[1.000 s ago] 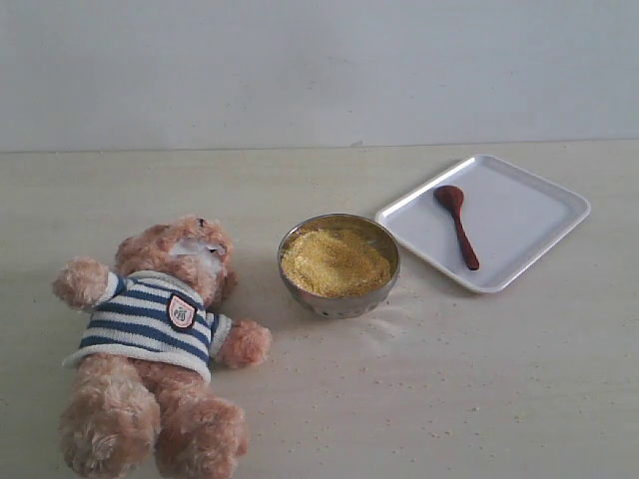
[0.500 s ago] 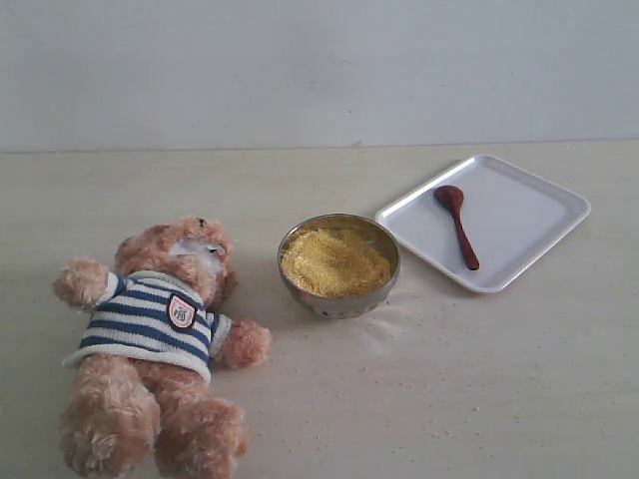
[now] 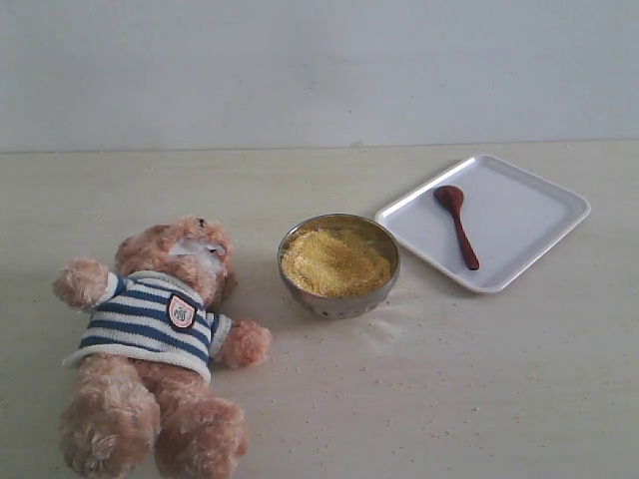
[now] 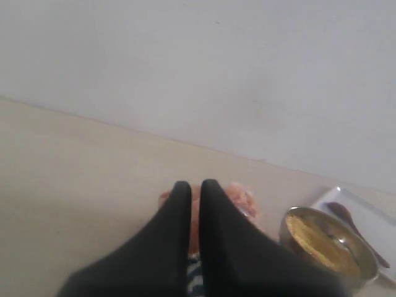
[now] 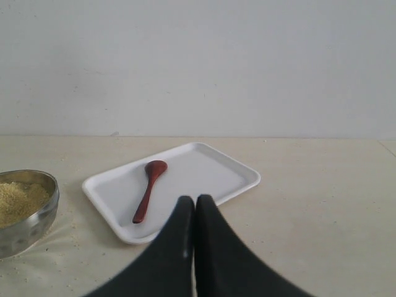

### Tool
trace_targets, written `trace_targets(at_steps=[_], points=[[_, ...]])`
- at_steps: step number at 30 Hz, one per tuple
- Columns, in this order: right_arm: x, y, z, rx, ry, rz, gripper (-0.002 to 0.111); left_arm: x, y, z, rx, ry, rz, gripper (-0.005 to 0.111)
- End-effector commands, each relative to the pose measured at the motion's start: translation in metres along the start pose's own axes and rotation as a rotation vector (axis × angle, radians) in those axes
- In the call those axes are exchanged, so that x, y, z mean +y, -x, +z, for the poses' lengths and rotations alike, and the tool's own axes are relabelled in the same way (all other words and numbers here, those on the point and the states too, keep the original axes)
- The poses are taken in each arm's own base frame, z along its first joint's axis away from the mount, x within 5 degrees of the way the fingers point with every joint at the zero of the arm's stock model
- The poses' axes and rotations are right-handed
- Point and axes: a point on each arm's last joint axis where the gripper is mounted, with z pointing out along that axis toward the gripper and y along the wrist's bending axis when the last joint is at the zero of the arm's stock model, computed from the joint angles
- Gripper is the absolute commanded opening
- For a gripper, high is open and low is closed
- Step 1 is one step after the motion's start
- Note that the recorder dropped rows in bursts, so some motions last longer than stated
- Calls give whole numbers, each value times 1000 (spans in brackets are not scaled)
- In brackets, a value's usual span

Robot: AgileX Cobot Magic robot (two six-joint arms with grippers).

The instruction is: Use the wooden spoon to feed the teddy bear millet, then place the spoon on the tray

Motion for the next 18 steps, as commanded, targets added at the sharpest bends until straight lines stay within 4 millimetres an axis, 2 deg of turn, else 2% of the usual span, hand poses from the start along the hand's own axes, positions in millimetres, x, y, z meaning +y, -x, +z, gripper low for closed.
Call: trace_targets(at_steps=[1,12,18], points=[[0,1,0,-12,-6,-1,0,9,1,0,-34,91,-16,5],[0,1,0,-12,-6,-1,0,19,9,-2,-137,197,-28,5],[0,1,0,-12,-6,-1,0,25,4,0,-200,210,-55,5]])
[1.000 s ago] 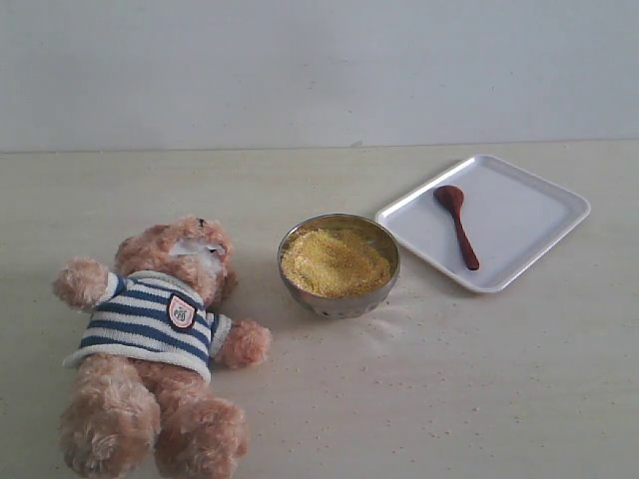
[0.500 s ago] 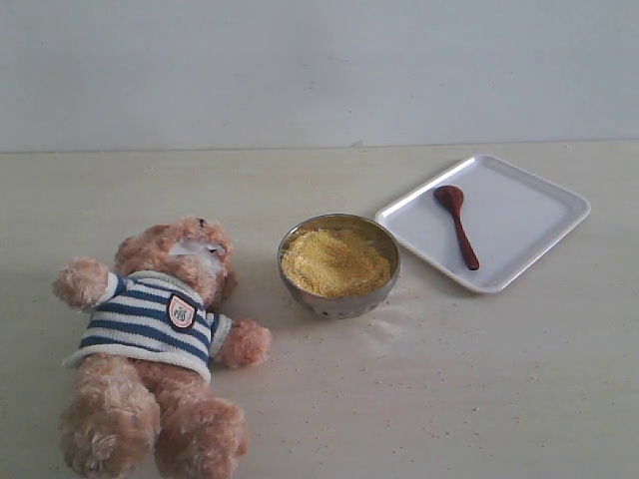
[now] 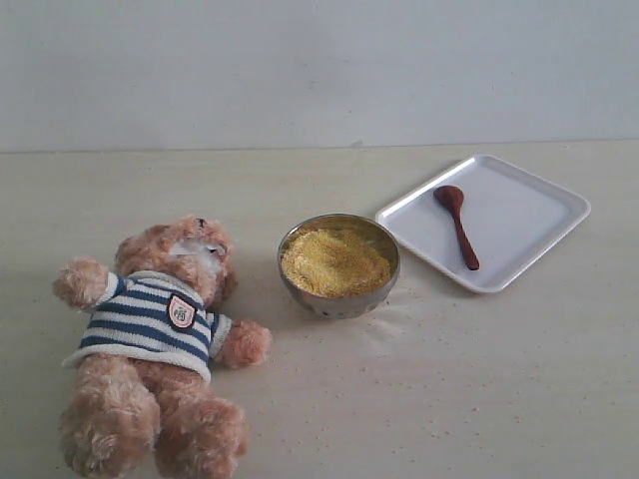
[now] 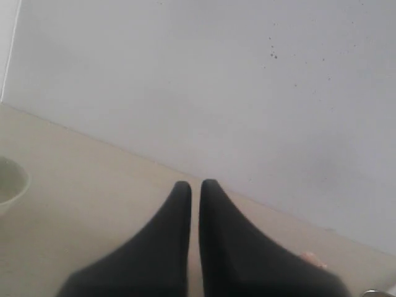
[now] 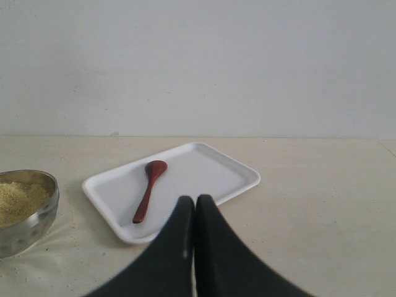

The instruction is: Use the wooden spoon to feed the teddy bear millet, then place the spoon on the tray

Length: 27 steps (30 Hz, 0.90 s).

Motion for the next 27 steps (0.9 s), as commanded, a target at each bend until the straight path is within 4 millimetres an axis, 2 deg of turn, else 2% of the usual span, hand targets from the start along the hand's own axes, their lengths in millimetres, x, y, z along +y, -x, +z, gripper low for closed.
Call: trace_targets(at_steps=[1,21,27], points=[[0,1,0,-12,-6,-1,0,2,-1,1,-42,3,-29,5],[0,1,0,-12,-6,-1,0,2,0,1,-59,8,218,5],[0,1,0,-12,-6,-1,0,2,0,1,-59,8,214,5]])
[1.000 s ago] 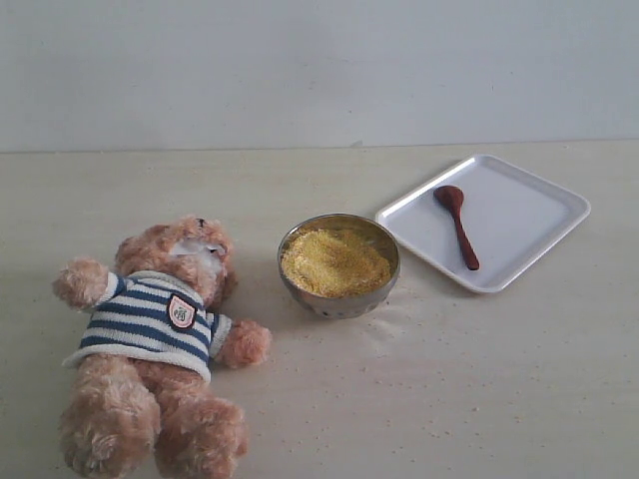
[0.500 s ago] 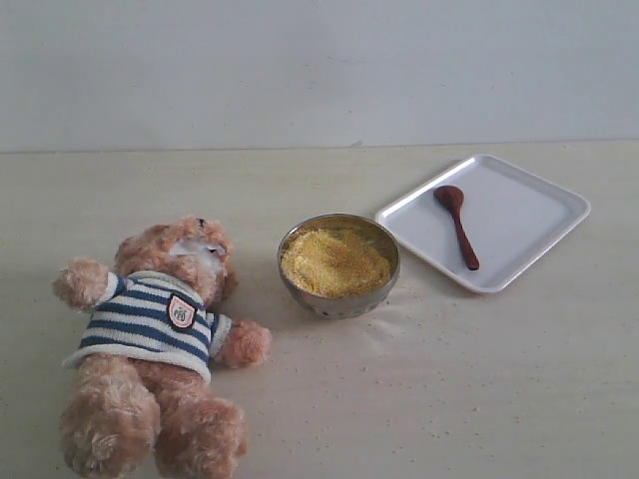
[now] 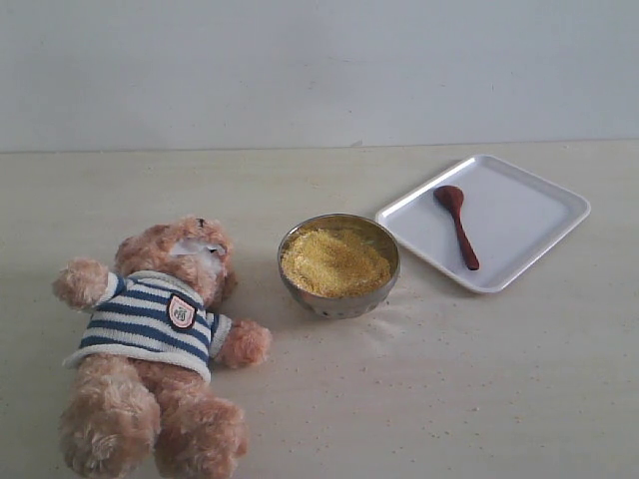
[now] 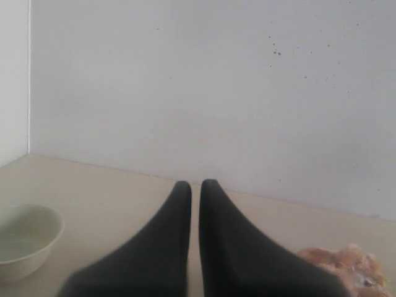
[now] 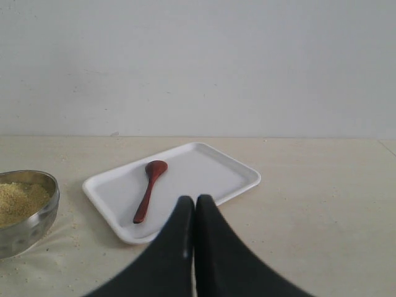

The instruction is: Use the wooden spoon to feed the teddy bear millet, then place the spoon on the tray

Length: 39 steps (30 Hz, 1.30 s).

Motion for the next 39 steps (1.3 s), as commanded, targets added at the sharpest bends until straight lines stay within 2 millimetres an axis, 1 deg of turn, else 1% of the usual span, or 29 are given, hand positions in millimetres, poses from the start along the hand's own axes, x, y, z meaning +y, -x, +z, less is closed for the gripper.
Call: trace_targets(at_steps=[1,39], points=[[0,1,0,-12,-7,-3,0,0,0,0,-14,0,-23,5],[0,1,0,-12,-7,-3,0,0,0,0,-14,0,-20,5]])
